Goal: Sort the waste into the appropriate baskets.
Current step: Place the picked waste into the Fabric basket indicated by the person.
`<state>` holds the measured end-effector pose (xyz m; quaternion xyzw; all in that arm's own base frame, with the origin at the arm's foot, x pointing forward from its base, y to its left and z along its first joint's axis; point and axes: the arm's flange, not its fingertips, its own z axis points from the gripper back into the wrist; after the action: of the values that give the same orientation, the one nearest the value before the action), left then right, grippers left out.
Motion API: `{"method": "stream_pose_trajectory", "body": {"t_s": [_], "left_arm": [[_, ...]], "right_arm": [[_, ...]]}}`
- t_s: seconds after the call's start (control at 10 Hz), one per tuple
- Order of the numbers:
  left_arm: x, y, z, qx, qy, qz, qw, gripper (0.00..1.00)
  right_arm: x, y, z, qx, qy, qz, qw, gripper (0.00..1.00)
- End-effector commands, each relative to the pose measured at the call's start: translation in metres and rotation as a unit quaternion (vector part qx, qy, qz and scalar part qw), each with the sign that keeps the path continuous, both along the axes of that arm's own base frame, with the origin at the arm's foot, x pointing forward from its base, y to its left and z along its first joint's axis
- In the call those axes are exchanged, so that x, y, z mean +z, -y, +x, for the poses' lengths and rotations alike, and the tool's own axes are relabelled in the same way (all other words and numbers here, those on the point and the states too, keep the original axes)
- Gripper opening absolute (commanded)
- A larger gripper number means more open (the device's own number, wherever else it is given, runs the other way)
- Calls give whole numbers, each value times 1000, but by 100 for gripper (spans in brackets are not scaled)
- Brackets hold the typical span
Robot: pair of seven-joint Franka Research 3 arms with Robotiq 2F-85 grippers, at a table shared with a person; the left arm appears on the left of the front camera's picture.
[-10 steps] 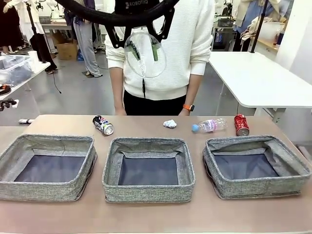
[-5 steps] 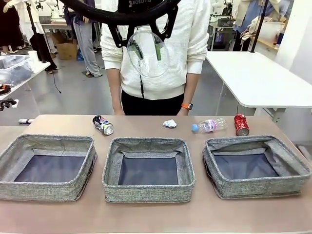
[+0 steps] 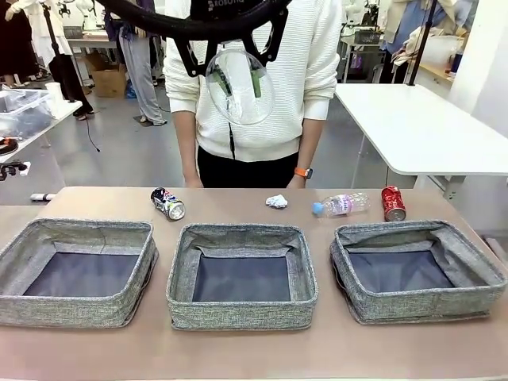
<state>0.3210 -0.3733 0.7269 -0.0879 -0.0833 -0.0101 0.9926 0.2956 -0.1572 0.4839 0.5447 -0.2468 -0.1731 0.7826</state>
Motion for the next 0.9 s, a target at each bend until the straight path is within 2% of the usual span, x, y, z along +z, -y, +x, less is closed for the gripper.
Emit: {"method": "stream_pose_trajectory", "body": {"t_s": [0.0, 0.8], "left_arm": [[-3, -3, -2, 5, 8, 6, 1000, 38], [-3, -3, -2, 5, 8, 6, 1000, 38]], "right_arm": [[1, 0, 4, 0, 18, 4, 1000, 100], [1, 0, 4, 0, 18, 4, 1000, 100]]}}
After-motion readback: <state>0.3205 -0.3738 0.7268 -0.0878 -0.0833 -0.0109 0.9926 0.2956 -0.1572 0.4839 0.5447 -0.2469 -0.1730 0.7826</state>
